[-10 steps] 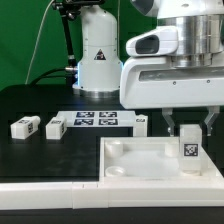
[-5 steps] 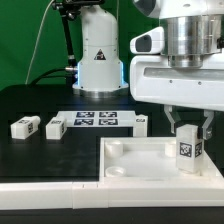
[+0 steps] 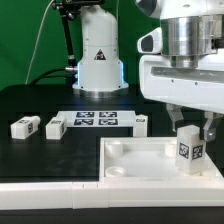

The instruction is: Assemble one leg

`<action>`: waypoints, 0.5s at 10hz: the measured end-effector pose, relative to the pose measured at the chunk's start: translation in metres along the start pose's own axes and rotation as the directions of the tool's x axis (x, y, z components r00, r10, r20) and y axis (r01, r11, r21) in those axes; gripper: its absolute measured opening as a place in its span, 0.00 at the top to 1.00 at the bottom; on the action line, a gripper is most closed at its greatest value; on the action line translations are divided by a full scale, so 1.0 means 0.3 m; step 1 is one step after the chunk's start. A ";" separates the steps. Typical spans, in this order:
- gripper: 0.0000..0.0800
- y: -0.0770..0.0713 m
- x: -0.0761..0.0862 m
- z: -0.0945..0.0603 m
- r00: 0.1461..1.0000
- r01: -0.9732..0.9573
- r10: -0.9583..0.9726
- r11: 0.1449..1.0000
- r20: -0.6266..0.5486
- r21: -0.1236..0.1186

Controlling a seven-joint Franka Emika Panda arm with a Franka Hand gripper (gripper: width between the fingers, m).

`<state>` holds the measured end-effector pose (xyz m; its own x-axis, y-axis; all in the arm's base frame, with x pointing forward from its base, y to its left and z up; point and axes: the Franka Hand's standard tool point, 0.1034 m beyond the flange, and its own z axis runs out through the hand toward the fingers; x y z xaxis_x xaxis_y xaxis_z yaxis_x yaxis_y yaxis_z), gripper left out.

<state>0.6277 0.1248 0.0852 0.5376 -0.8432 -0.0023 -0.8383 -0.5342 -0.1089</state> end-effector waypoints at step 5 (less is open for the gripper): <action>0.19 0.007 0.013 0.023 0.783 0.622 -0.622 0.783 0.002 -0.005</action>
Offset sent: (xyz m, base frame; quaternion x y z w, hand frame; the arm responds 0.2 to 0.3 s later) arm 0.0084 0.0013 -0.0061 0.0010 0.0141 -0.3148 0.9491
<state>0.6286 0.1209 0.0781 0.9426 -0.3277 0.0637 -0.3223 -0.9431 -0.0819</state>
